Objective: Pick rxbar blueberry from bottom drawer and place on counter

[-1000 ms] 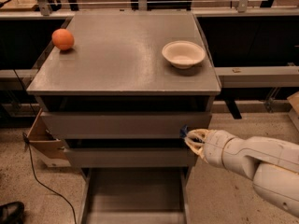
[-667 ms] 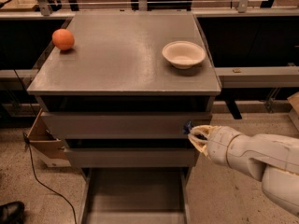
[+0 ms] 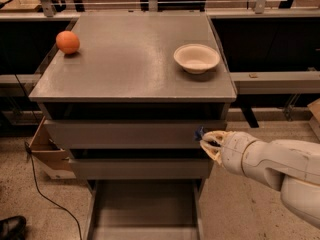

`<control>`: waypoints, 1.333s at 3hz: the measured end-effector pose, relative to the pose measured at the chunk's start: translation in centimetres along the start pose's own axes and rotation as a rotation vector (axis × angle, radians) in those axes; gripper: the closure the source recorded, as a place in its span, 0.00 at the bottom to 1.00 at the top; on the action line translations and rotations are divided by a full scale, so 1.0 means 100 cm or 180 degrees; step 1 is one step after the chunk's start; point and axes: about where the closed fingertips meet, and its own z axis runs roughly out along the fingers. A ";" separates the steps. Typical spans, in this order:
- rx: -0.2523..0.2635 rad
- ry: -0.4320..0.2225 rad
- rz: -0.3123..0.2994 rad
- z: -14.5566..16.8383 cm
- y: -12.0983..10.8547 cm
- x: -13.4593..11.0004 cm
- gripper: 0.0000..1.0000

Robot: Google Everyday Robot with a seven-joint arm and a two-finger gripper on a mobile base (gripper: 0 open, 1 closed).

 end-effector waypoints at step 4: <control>0.0595 -0.0458 -0.0878 -0.018 -0.088 -0.163 1.00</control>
Offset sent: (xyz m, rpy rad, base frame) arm 0.0071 0.0552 0.2022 -0.1221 -0.3624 0.0481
